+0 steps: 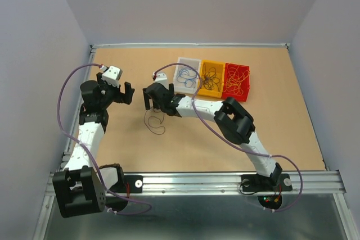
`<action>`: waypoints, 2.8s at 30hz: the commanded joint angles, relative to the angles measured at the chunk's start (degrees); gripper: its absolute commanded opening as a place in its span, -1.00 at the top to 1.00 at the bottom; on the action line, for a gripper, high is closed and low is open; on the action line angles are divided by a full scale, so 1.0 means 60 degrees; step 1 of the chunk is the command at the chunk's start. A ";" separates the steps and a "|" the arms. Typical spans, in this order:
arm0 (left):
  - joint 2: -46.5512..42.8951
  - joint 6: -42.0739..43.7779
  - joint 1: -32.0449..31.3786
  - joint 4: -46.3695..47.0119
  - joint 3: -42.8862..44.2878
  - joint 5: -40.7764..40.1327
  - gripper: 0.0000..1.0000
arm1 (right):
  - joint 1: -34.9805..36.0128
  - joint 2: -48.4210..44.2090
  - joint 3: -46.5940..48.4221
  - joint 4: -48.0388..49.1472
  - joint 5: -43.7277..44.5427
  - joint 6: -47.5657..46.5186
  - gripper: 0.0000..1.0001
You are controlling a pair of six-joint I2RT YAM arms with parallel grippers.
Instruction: Untangle the cables
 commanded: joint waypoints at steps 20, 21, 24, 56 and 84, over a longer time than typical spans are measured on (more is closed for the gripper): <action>-0.0373 0.0128 0.0012 0.0497 -0.0181 0.0201 -0.96 | 0.0608 -0.0555 -0.1483 -0.2075 -0.0863 -0.0364 0.57; -0.0330 0.0143 0.0012 0.0497 -0.0181 0.0201 -0.96 | 0.0608 -0.0803 -0.1673 -0.2075 -0.0965 -0.0423 0.75; -0.0285 0.0143 0.0012 0.0497 -0.0166 0.0201 -0.96 | 0.0593 -0.1199 -0.1952 -0.2045 -0.0937 -0.0613 0.99; -0.0520 0.0348 0.0012 0.0746 -0.0415 0.0406 -0.95 | -0.4827 -0.4235 -0.4105 0.6464 -0.1844 -0.5139 0.99; -0.0886 0.0582 -0.0266 0.0892 -0.0650 0.0084 -0.95 | -0.4930 -0.0764 -0.2439 -0.0680 -0.0440 -0.0570 0.99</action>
